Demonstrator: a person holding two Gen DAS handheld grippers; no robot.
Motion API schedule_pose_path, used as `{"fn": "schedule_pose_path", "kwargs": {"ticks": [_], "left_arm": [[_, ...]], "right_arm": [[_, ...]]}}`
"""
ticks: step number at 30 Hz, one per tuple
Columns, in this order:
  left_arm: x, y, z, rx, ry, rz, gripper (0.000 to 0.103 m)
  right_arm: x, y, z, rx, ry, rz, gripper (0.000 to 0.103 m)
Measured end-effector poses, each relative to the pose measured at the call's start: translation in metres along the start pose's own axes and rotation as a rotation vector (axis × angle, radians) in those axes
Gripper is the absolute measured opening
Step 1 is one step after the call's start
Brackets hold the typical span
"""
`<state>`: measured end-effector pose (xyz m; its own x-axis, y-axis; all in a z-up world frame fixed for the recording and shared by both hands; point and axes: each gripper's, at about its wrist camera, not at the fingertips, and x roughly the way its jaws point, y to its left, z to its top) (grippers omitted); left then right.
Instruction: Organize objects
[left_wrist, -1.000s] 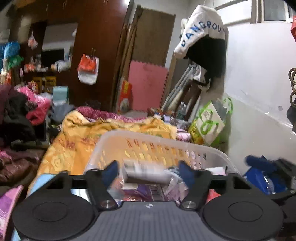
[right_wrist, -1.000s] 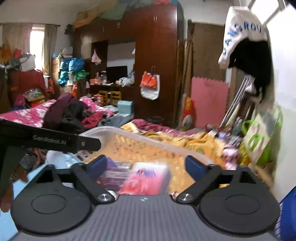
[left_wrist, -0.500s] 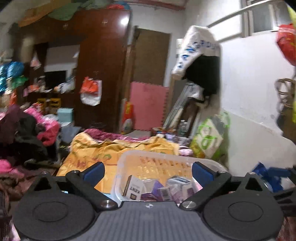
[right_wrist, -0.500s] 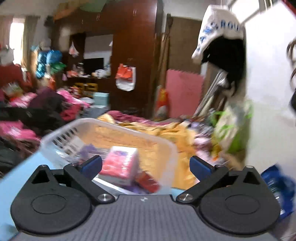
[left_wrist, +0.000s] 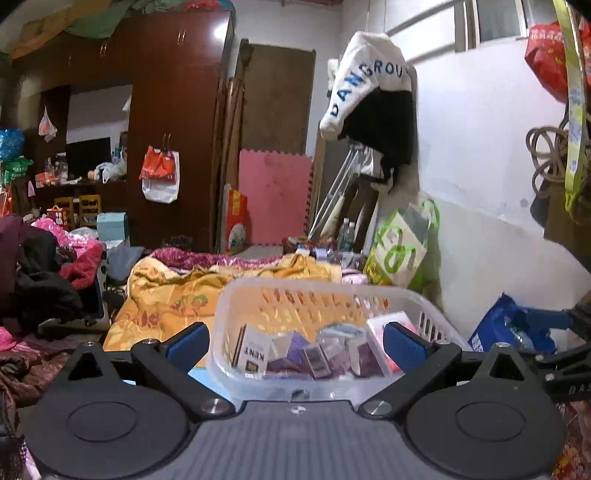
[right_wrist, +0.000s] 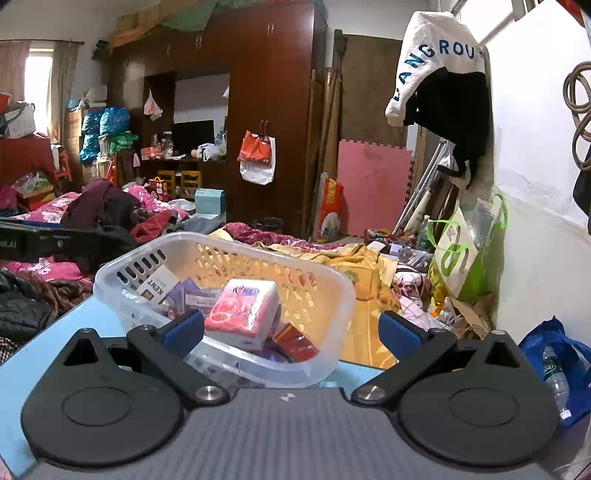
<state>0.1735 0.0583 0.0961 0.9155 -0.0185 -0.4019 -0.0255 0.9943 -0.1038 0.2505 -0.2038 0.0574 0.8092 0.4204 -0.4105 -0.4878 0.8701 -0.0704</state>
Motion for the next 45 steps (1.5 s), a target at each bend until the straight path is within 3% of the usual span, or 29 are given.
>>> {"fn": "schedule_pose_path", "kwargs": {"ticks": [11, 45], "left_arm": [[0.007, -0.023, -0.018, 0.037, 0.067, 0.034, 0.101], [0.015, -0.042, -0.032, 0.067, 0.109, 0.032, 0.101]], "right_arm": [[0.004, -0.036, -0.017, 0.185, 0.024, 0.087, 0.103], [0.007, -0.023, -0.032, 0.072, 0.044, 0.069, 0.103]]}}
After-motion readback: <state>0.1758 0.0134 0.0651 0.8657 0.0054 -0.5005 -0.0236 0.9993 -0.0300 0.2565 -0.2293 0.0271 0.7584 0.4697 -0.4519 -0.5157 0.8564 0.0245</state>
